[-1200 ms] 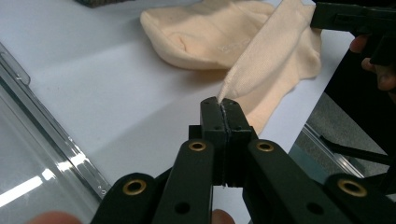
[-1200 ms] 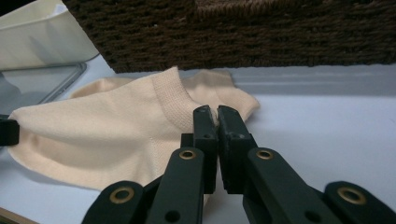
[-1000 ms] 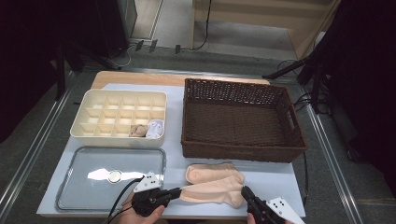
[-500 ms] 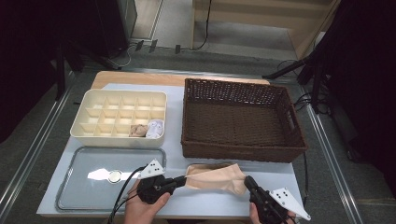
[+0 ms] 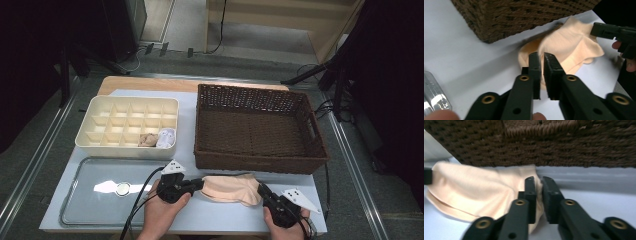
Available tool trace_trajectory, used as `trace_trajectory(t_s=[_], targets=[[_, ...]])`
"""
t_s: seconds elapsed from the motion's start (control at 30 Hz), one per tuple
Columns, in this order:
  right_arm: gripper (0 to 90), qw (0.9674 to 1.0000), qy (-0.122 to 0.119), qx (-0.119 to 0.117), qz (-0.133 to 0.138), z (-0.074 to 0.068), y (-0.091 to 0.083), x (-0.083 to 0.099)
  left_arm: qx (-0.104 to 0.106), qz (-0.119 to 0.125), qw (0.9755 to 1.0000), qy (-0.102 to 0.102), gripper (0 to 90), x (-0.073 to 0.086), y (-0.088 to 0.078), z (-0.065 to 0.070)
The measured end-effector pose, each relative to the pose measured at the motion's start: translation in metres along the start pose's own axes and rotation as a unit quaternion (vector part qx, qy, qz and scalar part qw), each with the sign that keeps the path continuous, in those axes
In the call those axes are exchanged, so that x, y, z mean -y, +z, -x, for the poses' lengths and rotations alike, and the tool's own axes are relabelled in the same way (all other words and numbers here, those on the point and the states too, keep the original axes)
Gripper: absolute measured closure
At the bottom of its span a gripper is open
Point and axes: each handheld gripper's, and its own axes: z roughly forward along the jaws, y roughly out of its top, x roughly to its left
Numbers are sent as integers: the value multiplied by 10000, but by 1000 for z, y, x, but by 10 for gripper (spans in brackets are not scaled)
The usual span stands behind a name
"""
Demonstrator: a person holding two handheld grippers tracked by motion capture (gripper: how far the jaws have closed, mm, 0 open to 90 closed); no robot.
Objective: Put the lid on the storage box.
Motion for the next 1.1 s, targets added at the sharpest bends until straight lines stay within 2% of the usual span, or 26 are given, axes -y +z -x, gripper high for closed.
trace_trajectory(t_s=[0.13, 0.27, 0.37, 0.47, 0.6, 0.83, 0.93, 1.1], targets=[[766, 9999, -1, 1, 155, 1, 1, 3, 3, 57, 10000, -3, 775, 3, 1, 3], [865, 9998, 25, 38, 184, 0, -2, 3, 18, 117, 9999, 5, 827, 3, 3, 7], [882, 9997, -15, 37, 232, -1, -4, 2, 64, 92, 9999, -35, 900, 3, 5, 7], [885, 9992, -63, 62, 387, -3, -8, 0, 82, -9, 9999, -73, 900, 3, 3, 7], [885, 9986, 33, -22, 528, -3, -15, -4, 204, -134, 9997, -46, 900, 3, -4, 7], [885, 9974, 250, -94, 666, 1, -24, -9, 400, -222, 9987, -210, 900, 0, -13, 4], [884, 9979, 211, -104, 607, 0, -23, -7, 280, -318, 9990, -144, 900, 1, -11, 2], [884, 9993, 51, -11, 361, -1, -10, 2, 125, -272, 9995, -128, 900, 3, -8, 0]])
